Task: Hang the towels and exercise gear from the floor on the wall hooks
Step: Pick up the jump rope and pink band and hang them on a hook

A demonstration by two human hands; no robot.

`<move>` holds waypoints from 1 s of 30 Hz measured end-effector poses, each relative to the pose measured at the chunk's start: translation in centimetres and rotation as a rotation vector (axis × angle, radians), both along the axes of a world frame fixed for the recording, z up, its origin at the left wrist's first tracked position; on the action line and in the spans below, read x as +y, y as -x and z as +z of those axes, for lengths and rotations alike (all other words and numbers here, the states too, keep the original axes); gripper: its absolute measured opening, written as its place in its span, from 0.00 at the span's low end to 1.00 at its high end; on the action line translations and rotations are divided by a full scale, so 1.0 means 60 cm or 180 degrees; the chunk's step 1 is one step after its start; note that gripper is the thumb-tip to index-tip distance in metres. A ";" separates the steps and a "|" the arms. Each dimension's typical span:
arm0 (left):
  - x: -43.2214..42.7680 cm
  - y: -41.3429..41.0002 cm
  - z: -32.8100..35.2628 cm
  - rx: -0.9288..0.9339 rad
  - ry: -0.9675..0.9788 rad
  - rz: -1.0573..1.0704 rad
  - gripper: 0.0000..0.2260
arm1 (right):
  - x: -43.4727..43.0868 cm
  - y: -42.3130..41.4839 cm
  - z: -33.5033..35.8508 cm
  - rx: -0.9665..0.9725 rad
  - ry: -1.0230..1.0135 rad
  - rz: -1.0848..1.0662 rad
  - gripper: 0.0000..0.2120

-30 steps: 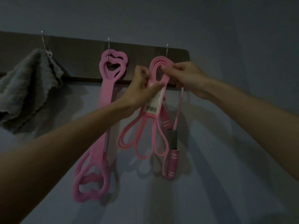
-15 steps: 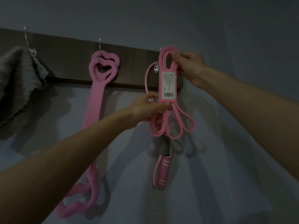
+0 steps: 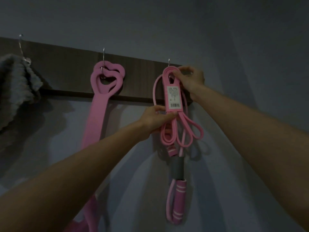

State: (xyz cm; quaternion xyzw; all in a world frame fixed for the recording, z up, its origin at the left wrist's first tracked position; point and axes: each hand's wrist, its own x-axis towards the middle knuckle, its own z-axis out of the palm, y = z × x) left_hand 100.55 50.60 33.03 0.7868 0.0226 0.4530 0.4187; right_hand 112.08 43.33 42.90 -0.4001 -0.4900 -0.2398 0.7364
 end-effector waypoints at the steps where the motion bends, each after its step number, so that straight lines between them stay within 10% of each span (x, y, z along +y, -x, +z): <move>1: 0.004 -0.003 -0.002 0.0004 -0.0025 0.0026 0.12 | 0.006 -0.003 0.000 -0.0001 -0.0010 0.0012 0.12; 30: 0.007 0.023 -0.076 -0.0095 -0.0154 0.0802 0.13 | -0.029 -0.020 -0.200 -0.0497 0.1240 -0.0328 0.14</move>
